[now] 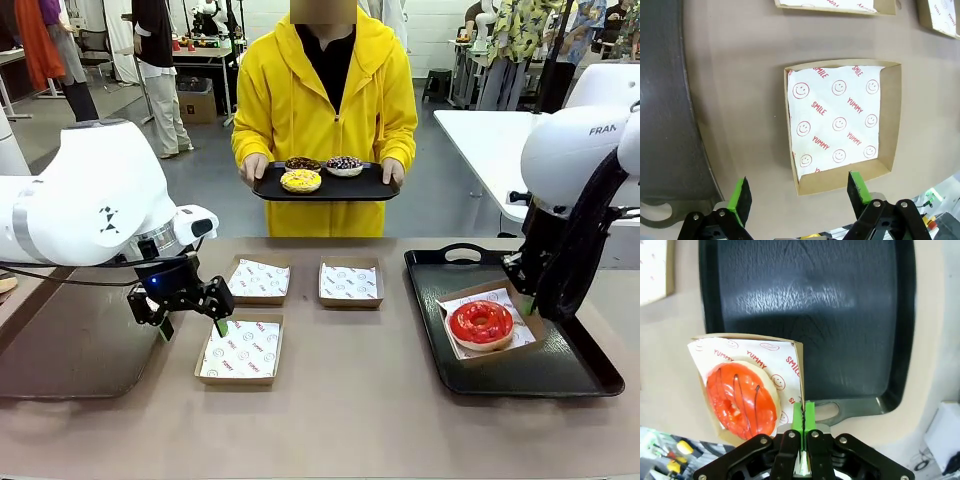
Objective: Individually package the donuts and arrange them on the tray.
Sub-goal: Place the picked Paper togo box on the Handle tray while simultaneously picking up another Paper togo box from the table with the other hand.
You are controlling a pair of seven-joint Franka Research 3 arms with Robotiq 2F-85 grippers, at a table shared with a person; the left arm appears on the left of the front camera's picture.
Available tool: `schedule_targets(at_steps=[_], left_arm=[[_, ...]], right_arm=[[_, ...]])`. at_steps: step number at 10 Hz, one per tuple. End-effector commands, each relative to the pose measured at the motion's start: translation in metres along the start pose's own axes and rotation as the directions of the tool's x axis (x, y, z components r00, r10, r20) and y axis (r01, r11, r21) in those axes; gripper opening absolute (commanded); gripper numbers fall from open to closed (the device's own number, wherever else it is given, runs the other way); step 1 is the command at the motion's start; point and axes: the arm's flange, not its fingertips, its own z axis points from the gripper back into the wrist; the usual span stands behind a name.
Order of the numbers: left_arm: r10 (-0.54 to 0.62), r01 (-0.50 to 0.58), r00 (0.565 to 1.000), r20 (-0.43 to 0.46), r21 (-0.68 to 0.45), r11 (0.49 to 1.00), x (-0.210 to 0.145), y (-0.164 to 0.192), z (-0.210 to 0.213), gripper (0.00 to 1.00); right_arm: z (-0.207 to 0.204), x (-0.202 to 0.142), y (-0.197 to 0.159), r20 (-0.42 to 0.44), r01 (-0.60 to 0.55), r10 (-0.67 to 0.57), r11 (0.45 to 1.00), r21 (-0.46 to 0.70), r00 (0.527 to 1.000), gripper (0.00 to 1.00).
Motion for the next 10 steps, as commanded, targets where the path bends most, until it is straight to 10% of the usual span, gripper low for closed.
schedule_targets(at_steps=[1, 10], left_arm=[[0.033, -0.033, 0.999, 0.001, 0.026, 0.999, 0.002, -0.009, -0.019, 1.0], [0.106, -0.113, 0.993, 0.051, 0.162, 0.98, 0.018, -0.03, -0.045, 1.0]], right_arm=[[-0.012, -0.001, -0.003, 0.013, -0.02, 0.02, 1.0, 0.006, 1.0, 0.01], [-0.054, 0.016, -0.005, 0.015, 0.011, -0.012, 0.998, 0.065, 1.0, 0.01]])
